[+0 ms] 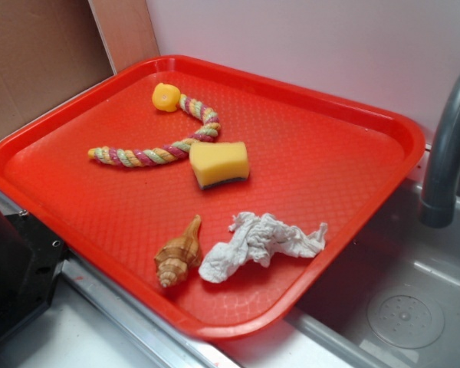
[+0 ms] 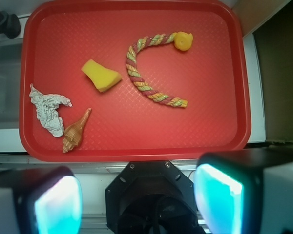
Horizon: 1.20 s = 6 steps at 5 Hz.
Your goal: Grab the white paper.
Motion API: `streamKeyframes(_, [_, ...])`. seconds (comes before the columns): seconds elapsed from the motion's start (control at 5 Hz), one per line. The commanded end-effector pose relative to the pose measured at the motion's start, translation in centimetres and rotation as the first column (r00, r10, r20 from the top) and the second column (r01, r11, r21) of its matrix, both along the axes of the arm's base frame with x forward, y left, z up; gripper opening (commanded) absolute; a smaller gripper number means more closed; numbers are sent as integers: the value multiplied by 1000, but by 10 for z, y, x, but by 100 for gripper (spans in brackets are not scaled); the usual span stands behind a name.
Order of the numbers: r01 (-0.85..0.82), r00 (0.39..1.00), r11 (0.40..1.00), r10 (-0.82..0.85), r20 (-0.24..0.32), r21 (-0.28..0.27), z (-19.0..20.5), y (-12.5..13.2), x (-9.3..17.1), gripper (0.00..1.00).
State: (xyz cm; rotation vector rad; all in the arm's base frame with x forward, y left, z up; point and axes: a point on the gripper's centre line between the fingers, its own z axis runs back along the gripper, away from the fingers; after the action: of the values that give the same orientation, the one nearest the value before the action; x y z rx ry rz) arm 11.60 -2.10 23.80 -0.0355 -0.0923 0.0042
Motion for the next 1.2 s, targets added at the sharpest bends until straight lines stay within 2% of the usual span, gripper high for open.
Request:
streamKeyframes(0.0, [0,1000,1000,0,0,0,0,0,0,100])
streamKeyframes(0.4, [40,999,999,-40,-4,-1,-4,-5,0,100])
streamKeyframes(0.6, [88,996,996,-88,-22,18,-10,-13,5,100])
streamKeyframes(1.0, [232,971,972,-228,75,-47,-45,-62,26,100])
